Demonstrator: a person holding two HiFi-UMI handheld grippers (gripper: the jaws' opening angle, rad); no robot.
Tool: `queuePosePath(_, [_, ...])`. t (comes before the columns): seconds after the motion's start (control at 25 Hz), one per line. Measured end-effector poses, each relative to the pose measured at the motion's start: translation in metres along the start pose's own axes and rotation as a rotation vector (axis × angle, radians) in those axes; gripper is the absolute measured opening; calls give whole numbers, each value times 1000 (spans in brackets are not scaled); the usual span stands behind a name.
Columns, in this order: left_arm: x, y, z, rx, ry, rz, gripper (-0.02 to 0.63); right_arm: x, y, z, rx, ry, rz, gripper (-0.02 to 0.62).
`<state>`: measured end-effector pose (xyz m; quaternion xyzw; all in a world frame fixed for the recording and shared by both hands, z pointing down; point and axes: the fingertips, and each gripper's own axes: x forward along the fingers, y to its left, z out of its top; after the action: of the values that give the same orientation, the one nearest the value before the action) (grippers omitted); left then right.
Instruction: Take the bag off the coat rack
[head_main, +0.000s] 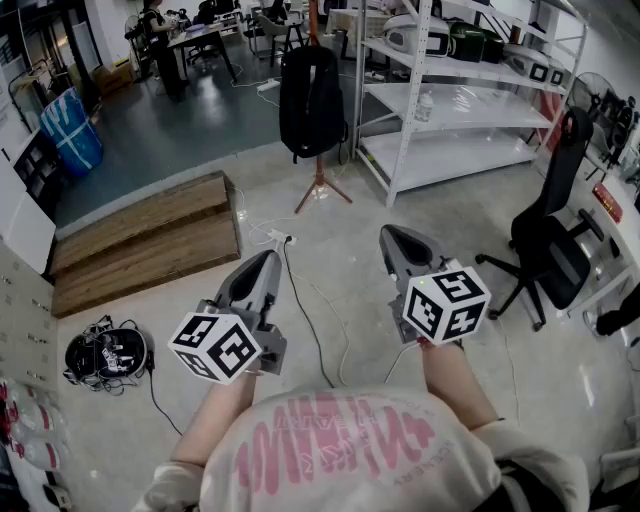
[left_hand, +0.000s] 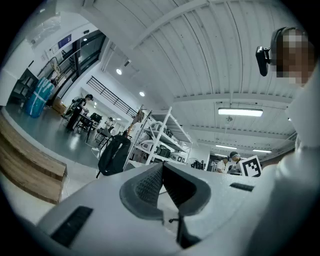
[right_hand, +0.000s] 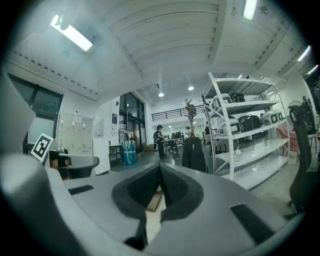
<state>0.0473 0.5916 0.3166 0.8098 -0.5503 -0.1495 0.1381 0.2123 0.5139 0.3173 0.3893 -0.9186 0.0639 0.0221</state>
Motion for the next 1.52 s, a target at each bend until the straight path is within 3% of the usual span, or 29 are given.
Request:
queuePosePath(0.24, [4,-4,0,46,8,11,3,-1,-5,4,-1,-9,1,6])
queuePosePath(0.56, [19,-2,-21,8,60,2,3,5,-21,-12,9,34,-14,6])
queuePosePath(0.8, [32,20,-30,-13,75,29,3,23,-40,-23,86,32,-33,6])
queuePosePath(1.0, [56,52,-21,-36,46,68,4,58,-52,-24,55,60,-19,6])
queuePosePath(1.52, [173,142,28,-39,14,51,3,196,-108,8,48,79,0,6])
